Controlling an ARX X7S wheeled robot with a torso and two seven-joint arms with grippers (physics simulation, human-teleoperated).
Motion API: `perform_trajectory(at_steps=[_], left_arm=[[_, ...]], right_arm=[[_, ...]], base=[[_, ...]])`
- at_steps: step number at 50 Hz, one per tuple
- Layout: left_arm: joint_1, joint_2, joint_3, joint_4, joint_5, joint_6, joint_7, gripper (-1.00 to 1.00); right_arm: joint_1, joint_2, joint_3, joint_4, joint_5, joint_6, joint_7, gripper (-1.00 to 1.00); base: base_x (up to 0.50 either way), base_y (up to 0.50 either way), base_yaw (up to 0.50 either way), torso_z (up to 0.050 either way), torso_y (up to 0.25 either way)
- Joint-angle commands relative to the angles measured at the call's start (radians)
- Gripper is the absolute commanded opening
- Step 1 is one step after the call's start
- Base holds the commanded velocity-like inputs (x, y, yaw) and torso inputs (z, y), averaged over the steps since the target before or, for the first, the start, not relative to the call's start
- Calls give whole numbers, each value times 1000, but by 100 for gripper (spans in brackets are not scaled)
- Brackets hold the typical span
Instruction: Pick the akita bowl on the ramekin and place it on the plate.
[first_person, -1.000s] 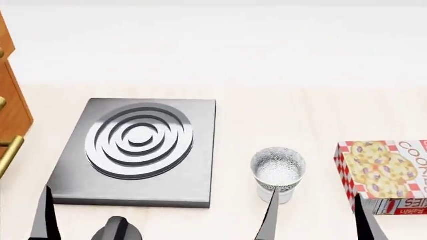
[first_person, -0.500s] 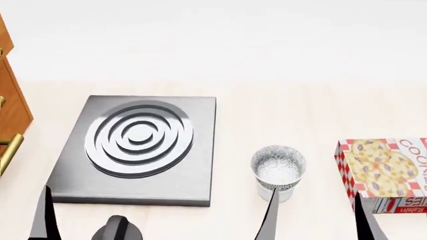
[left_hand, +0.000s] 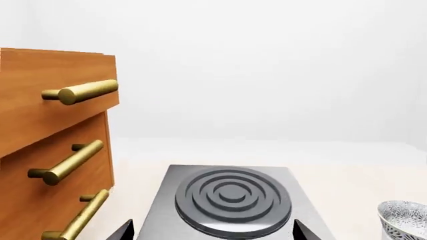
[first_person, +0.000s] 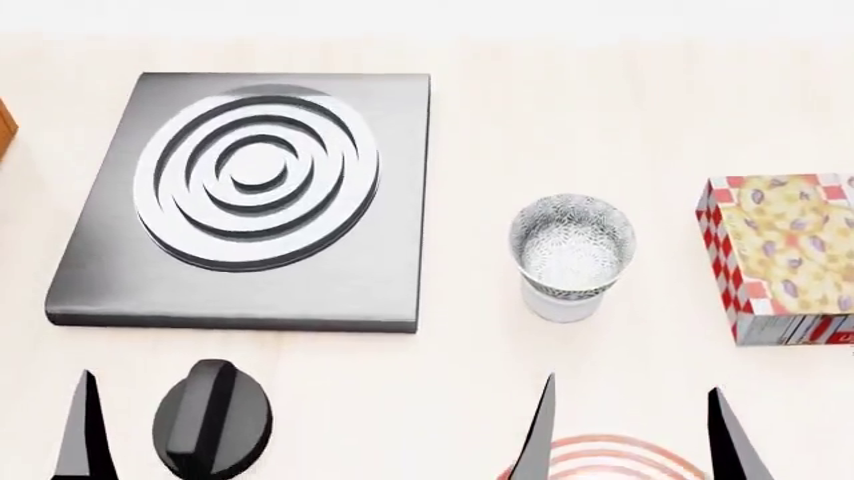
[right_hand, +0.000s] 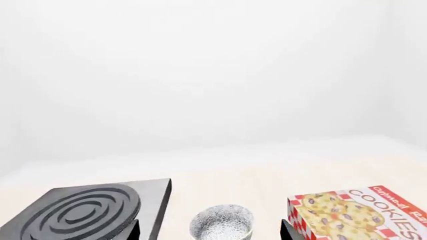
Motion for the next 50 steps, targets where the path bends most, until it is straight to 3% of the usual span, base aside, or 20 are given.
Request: perform_trajectory(at_steps=[1,12,22,25,28,31,33,37,46,50], left_arm=[[2,-7,2,1,-7,5,-8,100],[-29,-7,15,9,18,-90,-57,100],[-21,-7,7,-11,-21,-45,-43,100],[-22,-8,23,-25,-13,-43,-41,100],[-25,-9,20,-21,-21,-54,-44,100],[-26,-11,22,-24,-24,-53,-44,100],[-27,-12,24,-27,-26,-53,-44,100],[-26,-14,25,-32,-31,-47,-43,100],[-21,-23,30,-10,-35,-53,-48,100],[-23,-24,28,-19,-39,-45,-48,100]], right_arm=[[20,16,-2,-37,20,51,24,100],[0,20,-14,14,11,-14,21,100],[18,47,6,-39,77,37,33,100],[103,100,75,-125,217,123,28,100],[271,236,64,-178,286,303,-7,100],[425,291,92,-156,440,460,-2,100],[528,357,33,-119,475,538,-71,100],[687,385,-1,-45,581,651,-131,100],[1024,374,-148,242,566,797,-225,100],[1135,397,-307,382,461,773,-339,100]], base=[[0,0,0,-4,-250],[0,0,0,-1,-68],[0,0,0,0,0],[0,0,0,0,0],[0,0,0,0,0],[0,0,0,0,0],[0,0,0,0,0],[0,0,0,0,0],[0,0,0,0,0],[0,0,0,0,0]])
